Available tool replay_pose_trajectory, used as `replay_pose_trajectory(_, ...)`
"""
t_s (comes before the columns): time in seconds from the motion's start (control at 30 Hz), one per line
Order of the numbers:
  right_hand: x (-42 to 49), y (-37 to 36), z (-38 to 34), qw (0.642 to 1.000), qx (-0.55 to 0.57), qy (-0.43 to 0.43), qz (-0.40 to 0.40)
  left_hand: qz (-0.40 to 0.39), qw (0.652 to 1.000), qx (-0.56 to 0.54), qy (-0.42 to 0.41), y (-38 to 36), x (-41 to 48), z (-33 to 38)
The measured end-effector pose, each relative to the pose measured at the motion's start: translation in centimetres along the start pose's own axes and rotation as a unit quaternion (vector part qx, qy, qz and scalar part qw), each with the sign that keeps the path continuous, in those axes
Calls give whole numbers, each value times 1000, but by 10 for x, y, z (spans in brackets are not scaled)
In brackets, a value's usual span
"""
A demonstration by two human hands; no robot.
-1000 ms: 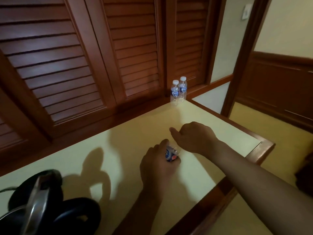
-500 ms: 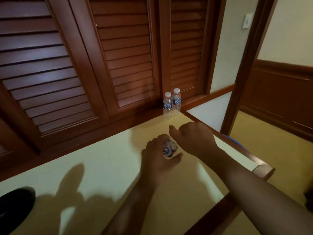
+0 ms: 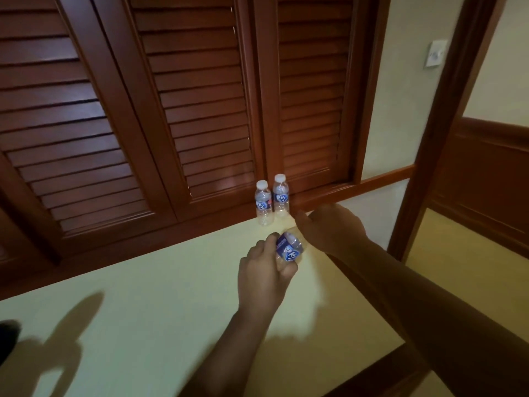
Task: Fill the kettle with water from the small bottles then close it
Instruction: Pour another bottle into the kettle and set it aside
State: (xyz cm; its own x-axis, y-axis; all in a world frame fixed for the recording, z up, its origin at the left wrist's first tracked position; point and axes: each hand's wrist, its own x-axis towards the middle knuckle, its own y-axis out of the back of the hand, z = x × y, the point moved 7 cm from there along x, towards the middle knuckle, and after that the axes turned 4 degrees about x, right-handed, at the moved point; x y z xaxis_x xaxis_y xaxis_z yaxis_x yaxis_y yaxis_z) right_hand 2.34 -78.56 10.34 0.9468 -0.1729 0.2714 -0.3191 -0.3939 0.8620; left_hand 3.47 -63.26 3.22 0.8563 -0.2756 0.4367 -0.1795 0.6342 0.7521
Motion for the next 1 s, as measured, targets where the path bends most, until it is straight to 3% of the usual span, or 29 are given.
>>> replay_pose_trajectory(0.1, 7, 4, 28, 999, -4, -37, -3, -70, 992, -101, 23, -21, 4, 16)
replay_pose_trajectory(0.13, 7, 8, 30, 1000, -12, -6, 20, -104, 987, -124, 15, -30, 5, 21)
replay_pose_trajectory(0.23, 9, 26, 51, 993, 81, -16, 84, -147, 984, -98, -25, -43, 9, 31)
replay_pose_trajectory(0.3, 1, 30, 49, 990, 119, 19, 74, -136, 985, -102, -26, -46, 12, 32)
replay_pose_trajectory(0.47, -2, 6, 75, 965, 236, -13, 111, -92, 981, -161, 57, -56, 29, 15)
replay_pose_trajectory(0.57, -27, -37, 92, 963, 258, -36, 69, -29, 980, -159, 118, -65, 44, -3)
replay_pose_trajectory(0.67, -44, -89, 108, 981, 178, -69, -25, 5, 970, -170, 170, -78, 61, -14)
replay_pose_trajectory(0.77, -53, -116, 107, 992, 88, -17, -94, -4, 964, -174, 199, -97, 81, -17)
replay_pose_trajectory(0.9, -49, -136, 116, 993, 17, 48, -111, -15, 962, -174, 210, -118, 107, -21)
replay_pose_trajectory(1.0, -41, -143, 118, 988, -55, 45, -134, -16, 962, -170, 212, -127, 122, -27)
